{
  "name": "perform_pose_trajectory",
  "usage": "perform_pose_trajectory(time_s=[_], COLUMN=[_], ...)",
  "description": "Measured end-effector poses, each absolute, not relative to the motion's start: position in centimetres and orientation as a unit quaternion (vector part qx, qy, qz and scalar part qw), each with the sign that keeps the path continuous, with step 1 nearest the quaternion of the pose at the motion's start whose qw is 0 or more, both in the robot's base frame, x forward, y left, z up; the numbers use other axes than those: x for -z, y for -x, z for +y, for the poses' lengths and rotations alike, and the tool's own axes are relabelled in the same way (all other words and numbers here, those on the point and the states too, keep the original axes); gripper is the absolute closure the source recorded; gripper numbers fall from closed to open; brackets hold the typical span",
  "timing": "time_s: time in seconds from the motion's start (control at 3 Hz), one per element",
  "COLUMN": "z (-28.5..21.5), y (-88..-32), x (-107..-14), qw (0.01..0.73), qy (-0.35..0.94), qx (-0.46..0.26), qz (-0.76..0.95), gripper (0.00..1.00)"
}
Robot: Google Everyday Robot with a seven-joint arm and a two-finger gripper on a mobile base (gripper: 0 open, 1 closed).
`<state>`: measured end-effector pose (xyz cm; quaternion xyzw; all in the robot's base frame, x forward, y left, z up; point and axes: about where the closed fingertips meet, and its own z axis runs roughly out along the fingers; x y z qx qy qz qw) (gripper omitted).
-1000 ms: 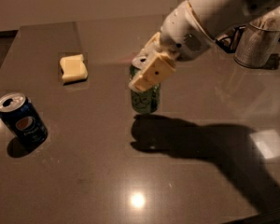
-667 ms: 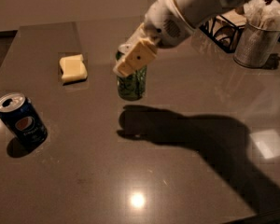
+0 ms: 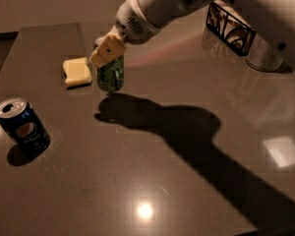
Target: Move green can near sponge
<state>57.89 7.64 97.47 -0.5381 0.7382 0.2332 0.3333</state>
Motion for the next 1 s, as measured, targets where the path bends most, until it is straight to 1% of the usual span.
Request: perform_pose_trajectory(time_s=[0.33,0.67,1.0], z=[9.7,11.2,11.9], y=[-61.1,-63.5,-64.7], x=[-95.5,-93.8,-92.3], qw=[0.34,0.342,0.339], qy=[0.538,0.543,0.548], qx=[-0.225,-0.221,-0.223], qz=[0.737,0.734,0.732], gripper=[1.0,0.83,0.59])
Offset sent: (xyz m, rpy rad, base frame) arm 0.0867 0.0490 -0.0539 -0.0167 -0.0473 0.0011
